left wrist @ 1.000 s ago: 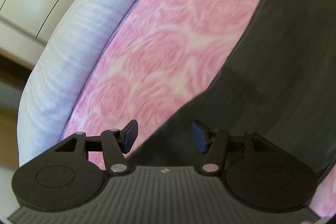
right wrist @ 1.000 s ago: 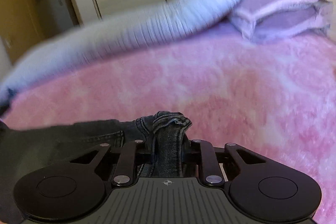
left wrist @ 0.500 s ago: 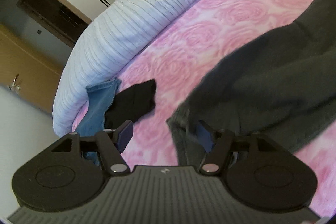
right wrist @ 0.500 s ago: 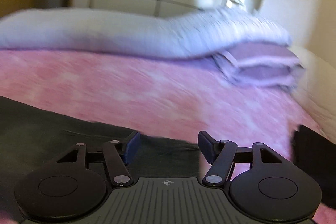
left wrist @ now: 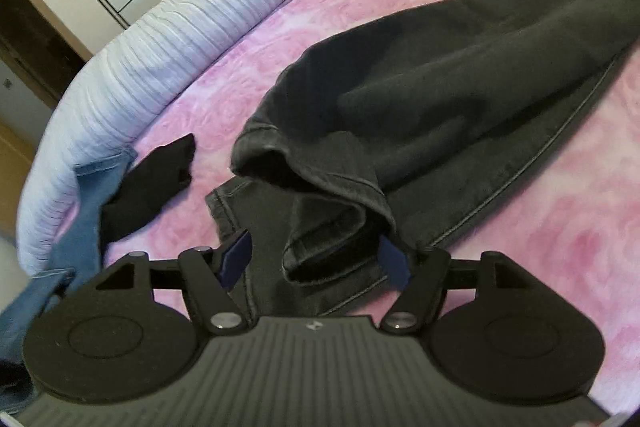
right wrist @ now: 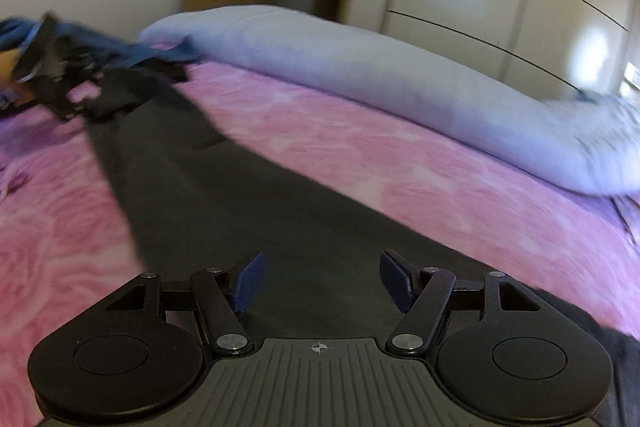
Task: Fold clothes
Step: 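Open both grippers and release the folded dark grey jeans on the bed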
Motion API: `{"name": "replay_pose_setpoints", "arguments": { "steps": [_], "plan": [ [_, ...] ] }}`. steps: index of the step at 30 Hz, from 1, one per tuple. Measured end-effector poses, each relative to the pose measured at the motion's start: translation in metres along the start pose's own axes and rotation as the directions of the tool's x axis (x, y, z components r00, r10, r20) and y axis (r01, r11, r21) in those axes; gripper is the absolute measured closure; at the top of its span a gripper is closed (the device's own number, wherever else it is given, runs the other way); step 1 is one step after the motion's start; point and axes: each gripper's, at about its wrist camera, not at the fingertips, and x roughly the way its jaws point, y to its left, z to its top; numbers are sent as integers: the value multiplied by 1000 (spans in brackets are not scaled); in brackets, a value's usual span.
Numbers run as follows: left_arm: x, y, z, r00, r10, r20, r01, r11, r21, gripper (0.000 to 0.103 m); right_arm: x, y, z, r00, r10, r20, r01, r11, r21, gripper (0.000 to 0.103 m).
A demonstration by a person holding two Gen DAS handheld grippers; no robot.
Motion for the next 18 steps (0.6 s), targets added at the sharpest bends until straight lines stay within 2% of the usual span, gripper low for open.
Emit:
{"name": "replay_pose_setpoints", "arguments": {
  "steps": [3, 7, 9, 11, 12, 14, 15, 16, 18],
  "plan": [
    [-12, 4, -3, 998, -33, 52, 33, 999, 2, 38, 10, 17, 2, 1000, 3, -13, -3, 998, -57, 35],
    [-32, 0, -8, 991, -86, 105, 83, 996, 26, 37, 15, 24, -1, 1000, 24, -16, -24, 999, -32, 35],
    [-26, -7, -7, 993, -77, 92, 72, 996, 59, 37, 18, 28, -1, 999, 29, -16, -29, 999, -20, 35],
    [-8, -13, -4, 999, -15, 44, 11, 996, 85, 37, 20, 34, -1, 999, 30, -19, -31, 999, -12, 35],
    [0, -12, -2, 1000, -6, 17, 5, 997, 77, 38, 20, 35, 0, 999, 35, -19, -35, 999, -9, 35],
    [12, -5, 3, 999, -32, -32, 33, 999, 20, 52, 22, 39, 3, 999, 45, -15, -45, 999, -11, 35],
    [16, 0, 6, 997, -48, -57, 48, 999, -10, 76, 22, 41, 3, 999, 48, -12, -48, 999, -16, 35],
    [15, 5, 10, 995, -58, -81, 55, 998, -40, 93, 21, 43, 3, 999, 50, -10, -50, 998, -23, 35],
    [0, 21, 16, 995, -58, -83, 49, 992, -112, 95, 20, 45, 3, 999, 46, -4, -46, 998, -33, 35]
  ]
}}
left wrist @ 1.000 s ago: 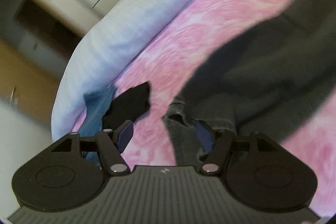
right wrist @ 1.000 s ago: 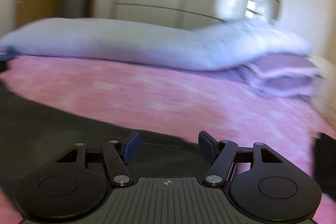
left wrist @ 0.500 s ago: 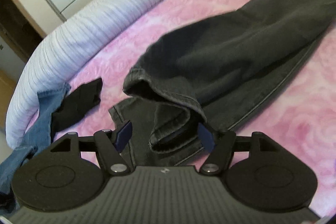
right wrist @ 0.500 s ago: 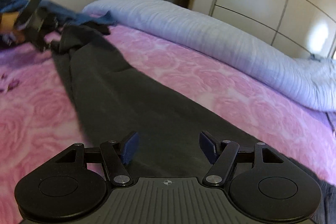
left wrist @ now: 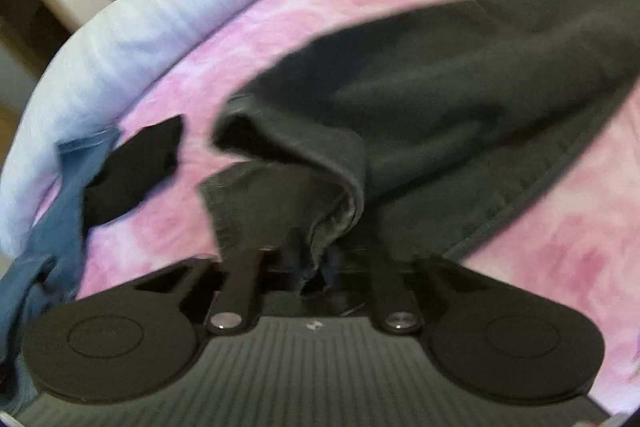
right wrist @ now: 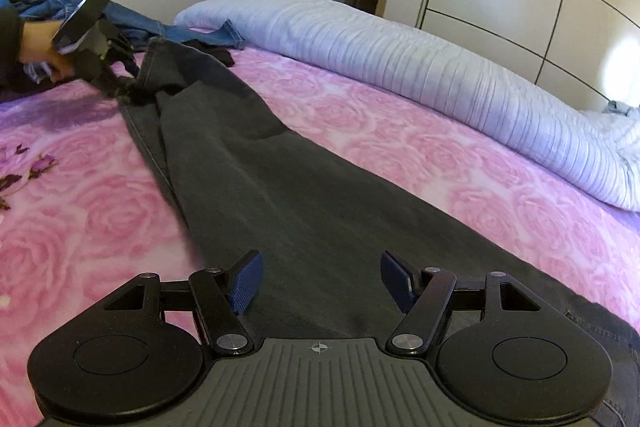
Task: Fold clothes
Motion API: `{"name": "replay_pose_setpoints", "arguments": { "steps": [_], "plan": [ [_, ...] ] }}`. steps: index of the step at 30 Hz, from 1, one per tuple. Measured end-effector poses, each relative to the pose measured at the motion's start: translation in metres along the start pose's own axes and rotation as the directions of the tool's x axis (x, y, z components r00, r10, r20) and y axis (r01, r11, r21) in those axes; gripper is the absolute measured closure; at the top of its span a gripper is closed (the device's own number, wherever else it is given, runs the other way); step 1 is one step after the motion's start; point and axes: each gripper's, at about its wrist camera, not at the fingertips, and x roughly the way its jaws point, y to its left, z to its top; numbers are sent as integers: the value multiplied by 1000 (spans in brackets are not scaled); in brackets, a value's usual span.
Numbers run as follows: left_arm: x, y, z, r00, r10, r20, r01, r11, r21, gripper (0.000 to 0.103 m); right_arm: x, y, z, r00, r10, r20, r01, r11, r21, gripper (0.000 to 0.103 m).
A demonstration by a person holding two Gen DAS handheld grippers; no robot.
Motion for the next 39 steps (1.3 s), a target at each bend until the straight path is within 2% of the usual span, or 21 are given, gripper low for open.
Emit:
{"name": "replay_pose_setpoints", "arguments": {
  "steps": [3, 6, 8, 9, 10, 12, 14, 17, 19, 21, 23, 26, 28, 30, 31, 36, 38, 39],
  "plan": [
    [-38, 35, 10, 1000, -1, 23, 5, 987, -159, 95, -4, -2, -1, 1000, -15, 16, 15, 1000, 9, 35],
    [-55, 71, 15, 1000, 1, 20, 5, 944, -328, 90, -5, -3, -1, 1000, -17, 25, 16, 1000, 21, 35],
    [-50, 77, 18, 995, 93, -39, -101, 934, -343, 90, -4, -2, -1, 999, -17, 28, 16, 1000, 25, 35],
    [-44, 74, 18, 985, 150, -80, -167, 939, -301, 88, -4, -1, -1, 999, -15, 29, 14, 1000, 28, 35],
    [-41, 69, 16, 978, 181, -102, -202, 941, -271, 85, -4, 1, -1, 1000, -10, 28, 9, 999, 32, 35],
    [-39, 59, 12, 973, 203, -108, -223, 947, -230, 85, -5, 7, -1, 1000, 3, 30, -4, 1000, 22, 35],
    [-42, 39, 8, 979, 195, -64, -203, 965, -164, 81, -7, 14, -2, 999, 14, 33, -13, 1000, -13, 35],
    [-44, -2, 1, 986, 167, -9, -167, 986, -18, 70, -7, 21, -7, 1000, 5, 19, -4, 998, -66, 35],
    [-44, -35, -3, 989, 148, 24, -149, 984, 99, 69, -9, 22, -11, 1000, -11, 0, 10, 997, -71, 35],
    [-48, -69, -5, 991, 113, 74, -127, 965, 228, 65, -13, 23, -17, 999, -33, -17, 32, 997, -74, 35],
    [-51, -102, -8, 988, 73, 133, -117, 925, 361, 61, -23, 25, -26, 998, -57, -32, 55, 995, -83, 35],
    [-53, -147, -15, 980, 27, 196, -133, 826, 548, 52, -43, 29, -44, 992, -116, -48, 111, 989, -93, 35],
    [-47, -171, -21, 975, 33, 218, -173, 731, 660, 40, -57, 29, -56, 986, -156, -58, 152, 986, -76, 35],
    [-36, -188, -30, 968, 59, 245, -228, 620, 751, 40, -69, 29, -67, 980, -190, -66, 187, 981, -46, 35],
    [-32, -192, -33, 961, 67, 267, -256, 575, 777, 40, -76, 28, -72, 976, -204, -70, 202, 979, -30, 35],
    [-17, -194, -35, 933, 124, 339, -357, 458, 814, 40, -94, 30, -92, 953, -292, -88, 289, 956, -44, 35],
    [-9, -192, -37, 920, 152, 361, -390, 430, 814, 41, -96, 29, -98, 937, -336, -97, 330, 941, -73, 35],
    [-7, -190, -38, 917, 163, 365, -399, 427, 812, 43, -98, 28, -102, 924, -368, -100, 359, 928, -97, 35]
  ]
}}
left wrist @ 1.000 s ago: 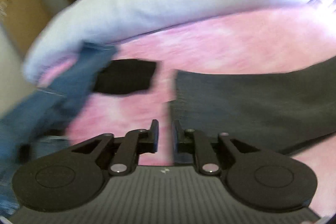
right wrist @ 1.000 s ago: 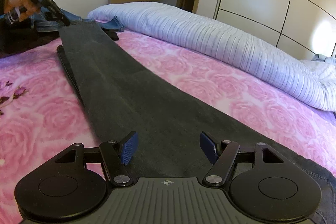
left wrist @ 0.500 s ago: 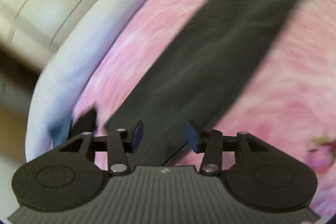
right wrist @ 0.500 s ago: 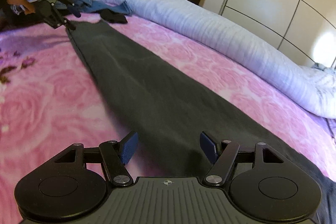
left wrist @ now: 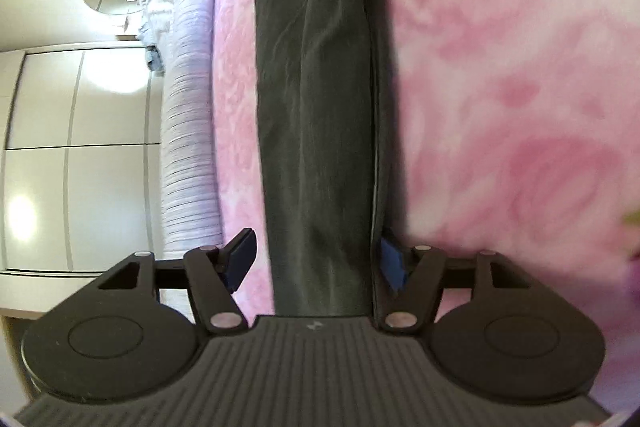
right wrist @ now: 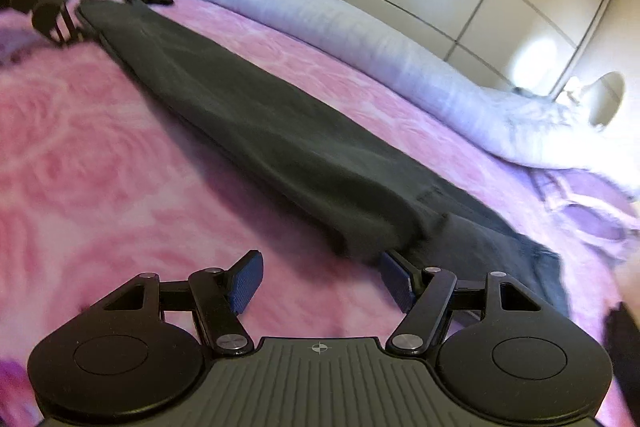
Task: Fold clothes
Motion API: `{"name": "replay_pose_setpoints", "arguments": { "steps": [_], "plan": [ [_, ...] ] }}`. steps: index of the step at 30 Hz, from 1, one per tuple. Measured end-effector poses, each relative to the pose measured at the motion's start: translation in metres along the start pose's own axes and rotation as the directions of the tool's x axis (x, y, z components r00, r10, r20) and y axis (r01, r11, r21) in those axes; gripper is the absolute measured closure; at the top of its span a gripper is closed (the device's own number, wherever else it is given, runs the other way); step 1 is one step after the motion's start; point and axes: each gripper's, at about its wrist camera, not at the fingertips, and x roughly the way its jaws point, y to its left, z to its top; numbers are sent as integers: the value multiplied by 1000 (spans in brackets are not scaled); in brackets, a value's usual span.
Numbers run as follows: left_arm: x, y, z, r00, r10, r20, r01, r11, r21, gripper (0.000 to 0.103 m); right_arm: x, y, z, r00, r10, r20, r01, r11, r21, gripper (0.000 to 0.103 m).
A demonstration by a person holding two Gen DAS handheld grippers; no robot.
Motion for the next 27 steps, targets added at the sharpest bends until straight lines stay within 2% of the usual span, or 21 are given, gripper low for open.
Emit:
{"name": "replay_pose_setpoints", "arguments": {
  "steps": [2, 4, 6, 10, 14, 16, 19, 20, 21, 23, 25, 27],
  "plan": [
    [4, -3, -4, 1000, 14, -18, -14, 1000, 4, 50, 1, -4, -9, 996, -87, -14, 86, 993, -76, 34],
    [8, -6, -6, 999, -2, -38, 2, 1000, -10, 70, 5, -11, -23, 984, -179, -22, 172, 967, -186, 34],
    [14, -4, -8, 997, -40, -60, 36, 997, -71, 82, 14, -23, -38, 967, -251, -39, 229, 926, -301, 34],
    [22, 8, -13, 993, -88, -83, 66, 969, -240, 81, 40, -59, -61, 950, -303, -77, 243, 871, -426, 35],
    [25, 6, -10, 992, -81, -92, 60, 976, -210, 80, 73, -82, -70, 954, -289, -84, 202, 821, -534, 35],
    [29, 6, -8, 991, -86, -106, 64, 979, -194, 82, 84, -91, -77, 960, -273, -63, 193, 806, -559, 35],
    [35, 7, -4, 987, -100, -129, 76, 981, -178, 93, 94, -100, -80, 964, -262, -49, 186, 795, -577, 37],
    [38, 8, -2, 985, -105, -134, 81, 981, -174, 94, 95, -102, -81, 965, -259, -47, 183, 790, -585, 46],
    [38, 9, 0, 984, -112, -138, 87, 980, -180, 96, 96, -103, -83, 966, -256, -41, 181, 777, -603, 78],
    [27, 19, -3, 982, -126, -141, 92, 970, -226, 97, 96, -105, -90, 968, -249, -24, 176, 746, -642, 81],
    [2, 34, -5, 984, -124, -130, 85, 957, -276, 97, 88, -116, -88, 972, -235, -12, 175, 756, -631, 85],
    [-31, 48, -1, 984, -139, -110, 96, 941, -323, 97, 74, -129, -80, 970, -244, 7, 193, 748, -634, 87]
  ]
}}
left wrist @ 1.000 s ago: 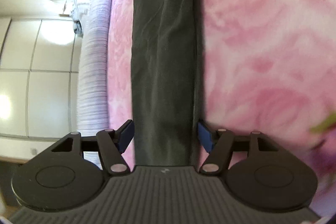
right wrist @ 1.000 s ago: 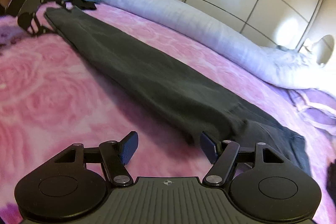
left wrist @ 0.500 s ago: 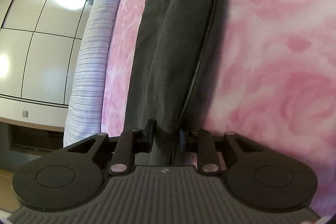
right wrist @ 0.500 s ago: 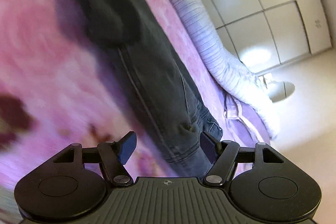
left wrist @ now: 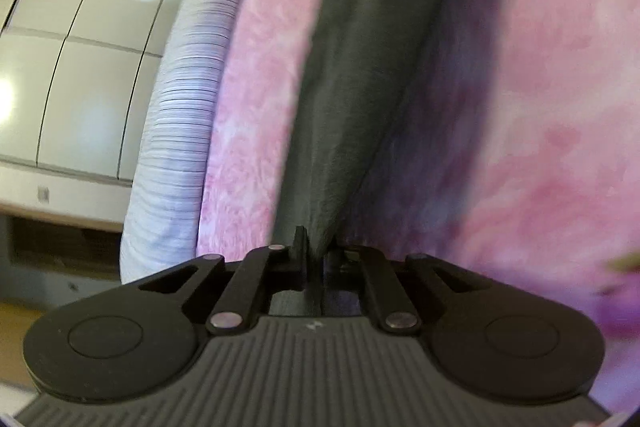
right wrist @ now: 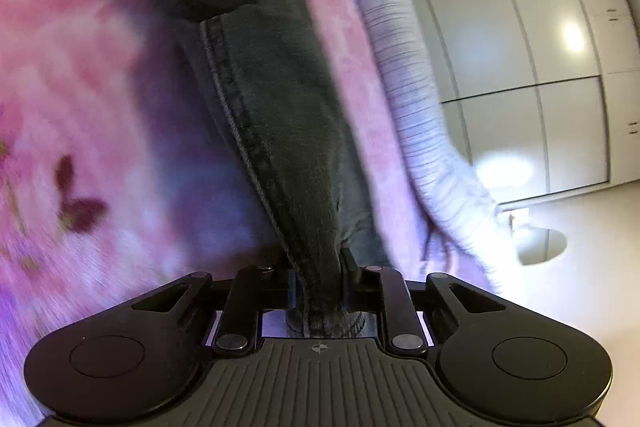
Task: Fold clothes
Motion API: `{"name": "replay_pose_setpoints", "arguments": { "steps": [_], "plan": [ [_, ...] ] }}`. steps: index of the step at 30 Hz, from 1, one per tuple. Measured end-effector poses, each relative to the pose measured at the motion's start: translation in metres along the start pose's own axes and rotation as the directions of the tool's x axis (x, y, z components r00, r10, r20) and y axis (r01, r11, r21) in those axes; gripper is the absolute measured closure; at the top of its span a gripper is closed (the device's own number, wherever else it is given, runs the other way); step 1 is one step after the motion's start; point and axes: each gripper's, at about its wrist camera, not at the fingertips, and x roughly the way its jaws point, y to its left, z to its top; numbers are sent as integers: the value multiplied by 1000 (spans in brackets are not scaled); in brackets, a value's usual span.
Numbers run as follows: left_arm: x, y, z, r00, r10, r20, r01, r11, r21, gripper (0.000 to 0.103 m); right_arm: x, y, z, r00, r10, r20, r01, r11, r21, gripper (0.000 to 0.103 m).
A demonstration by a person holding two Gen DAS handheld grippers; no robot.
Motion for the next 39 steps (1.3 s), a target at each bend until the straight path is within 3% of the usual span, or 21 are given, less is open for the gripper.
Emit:
{"name": "replay_pose_setpoints", "arguments": {
  "steps": [6, 9, 11, 14, 17, 19, 21, 24, 26, 29, 31, 33, 36, 39],
  "plan": [
    [-124, -35, 9, 990, -134, 41, 135, 990, -46, 97, -32, -35, -38, 998, 58, -14, -58, 998, -22, 87],
    [-161, -85, 16, 984, -179, 21, 180, 983, -22, 93, -42, -18, -52, 992, 120, -40, -122, 992, -33, 84],
    [-169, -116, 13, 983, -181, -27, 181, 983, 5, 89, -43, -2, -61, 986, 147, -74, -149, 988, -30, 75],
    [-183, -137, -2, 978, -180, -103, 180, 984, -13, 87, -55, 10, -64, 983, 111, -148, -105, 993, 48, 68],
    [-206, -129, -16, 978, -173, -117, 160, 980, -119, 87, -93, 6, -63, 984, 63, -168, -24, 975, 223, 61],
    [-224, -119, -13, 985, -160, -67, 146, 972, -182, 87, -123, 5, -58, 988, 69, -141, -11, 928, 373, 48],
    [-237, -115, -1, 990, -144, -9, 139, 969, -202, 87, -152, 8, -54, 993, 81, -91, -23, 860, 510, 43],
    [-237, -109, 32, 986, -138, 94, 153, 971, -183, 79, -179, 15, -33, 995, 104, -3, -72, 708, 703, 42],
    [-225, -100, 55, 977, -146, 154, 172, 970, -172, 72, -188, 9, -2, 991, 119, 61, -123, 628, 769, 42],
    [-195, -78, 79, 962, -174, 211, 217, 955, -204, 71, -204, 9, 31, 980, 128, 153, -198, 571, 797, 42],
    [-170, -61, 86, 953, -198, 229, 254, 934, -252, 70, -200, -9, 48, 965, 143, 218, -260, 589, 765, 42],
    [-139, -41, 84, 947, -229, 224, 295, 898, -328, 70, -186, -24, 66, 946, 174, 274, -320, 639, 699, 42],
    [-93, -16, 70, 932, -286, 222, 357, 822, -444, 70, -149, -43, 95, 907, 254, 336, -411, 709, 573, 42],
    [-50, 0, 53, 899, -378, 219, 436, 741, -510, 69, -99, -50, 129, 862, 360, 356, -489, 773, 403, 42]
  ]
}}
